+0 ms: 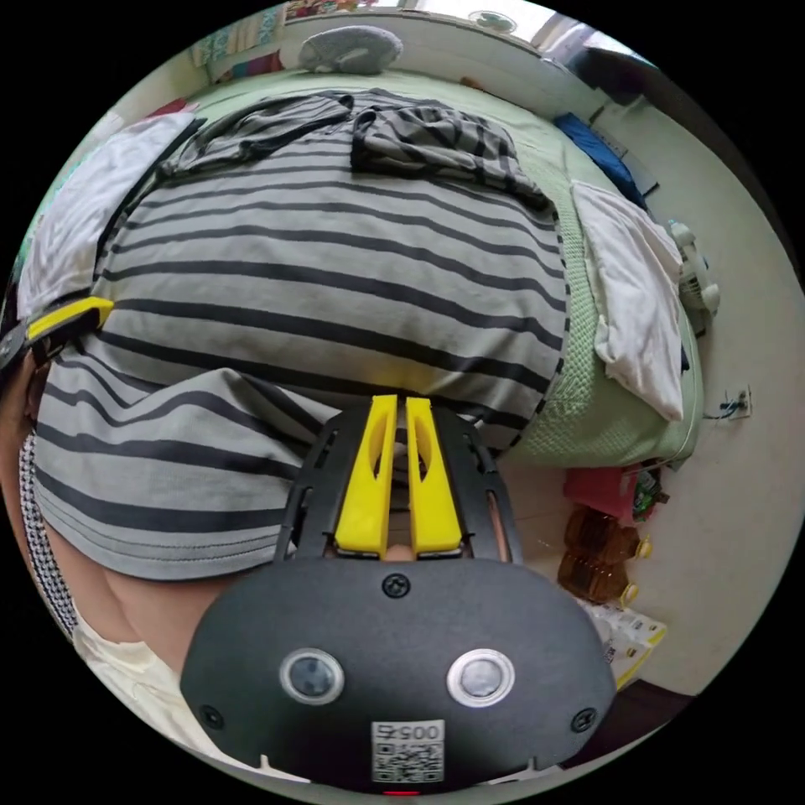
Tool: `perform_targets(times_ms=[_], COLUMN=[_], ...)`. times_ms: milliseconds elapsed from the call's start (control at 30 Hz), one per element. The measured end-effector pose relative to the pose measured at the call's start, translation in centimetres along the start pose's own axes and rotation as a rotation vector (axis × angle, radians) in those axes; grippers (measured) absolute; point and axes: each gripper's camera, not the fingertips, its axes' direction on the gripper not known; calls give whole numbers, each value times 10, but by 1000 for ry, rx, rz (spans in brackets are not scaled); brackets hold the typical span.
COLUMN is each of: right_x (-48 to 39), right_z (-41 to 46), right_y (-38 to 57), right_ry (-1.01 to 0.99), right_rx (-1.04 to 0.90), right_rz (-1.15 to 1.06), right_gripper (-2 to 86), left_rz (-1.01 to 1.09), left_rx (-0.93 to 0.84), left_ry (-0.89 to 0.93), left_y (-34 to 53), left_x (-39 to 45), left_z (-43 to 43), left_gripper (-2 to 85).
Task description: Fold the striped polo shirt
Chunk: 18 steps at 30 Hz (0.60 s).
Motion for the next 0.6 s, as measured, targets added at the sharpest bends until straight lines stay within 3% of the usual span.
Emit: perform_targets(times_ms=[167, 267, 367, 500, 600], right_x=[11, 37, 83, 143, 172], right_z=[-6, -16, -55, -101, -92], right_y=[1, 4, -8, -74, -154], right_ry=[-22, -159, -284, -155, -205], right_rx=[-1, 34, 265, 649, 665], right_rz=[20, -25, -19, 50, 17], right_gripper=[-15, -15, -12, 28, 71], left_rz=[20, 79, 50, 38, 80], left_rx=[-19, 146, 264, 354, 342], left_ry=[-27, 92, 109, 118, 68], left_y=[-14, -29, -65, -151, -219], left_x=[-2, -12, -37, -77, -96], left_z=[-11, -40, -70, -87, -77], left_gripper=[-1, 4, 17, 73, 127])
